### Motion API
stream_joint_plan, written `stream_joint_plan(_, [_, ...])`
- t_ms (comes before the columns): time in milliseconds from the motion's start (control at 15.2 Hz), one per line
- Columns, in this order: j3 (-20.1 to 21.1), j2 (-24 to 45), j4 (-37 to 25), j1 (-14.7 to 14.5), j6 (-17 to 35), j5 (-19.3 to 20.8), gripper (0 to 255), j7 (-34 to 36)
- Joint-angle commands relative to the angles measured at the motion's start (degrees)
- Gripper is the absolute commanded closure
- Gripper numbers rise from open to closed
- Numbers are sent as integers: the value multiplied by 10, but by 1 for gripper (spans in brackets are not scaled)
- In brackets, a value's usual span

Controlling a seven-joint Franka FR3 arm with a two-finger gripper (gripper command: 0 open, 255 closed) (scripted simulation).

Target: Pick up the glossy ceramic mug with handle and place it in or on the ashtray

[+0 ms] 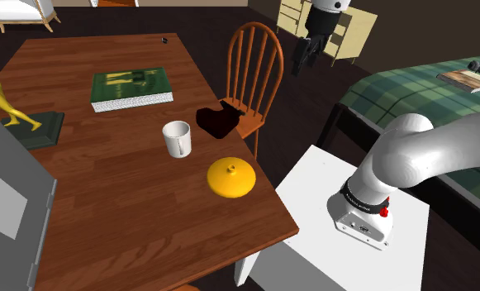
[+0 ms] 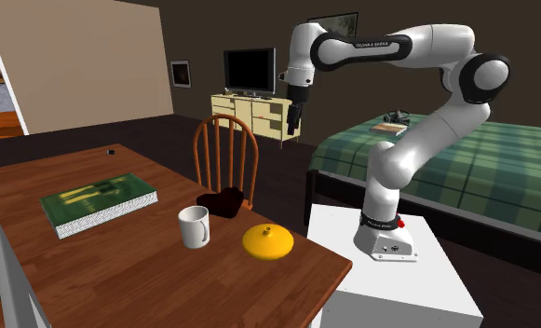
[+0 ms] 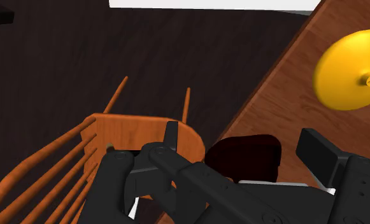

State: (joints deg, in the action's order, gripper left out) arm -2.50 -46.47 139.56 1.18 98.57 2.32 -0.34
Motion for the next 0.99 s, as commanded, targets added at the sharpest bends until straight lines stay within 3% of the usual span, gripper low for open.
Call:
stream_joint_plan(0, [0, 0, 0, 0, 0, 0, 0, 0])
stream_joint_plan(924, [101, 243, -57, -41, 167, -59, 0, 130])
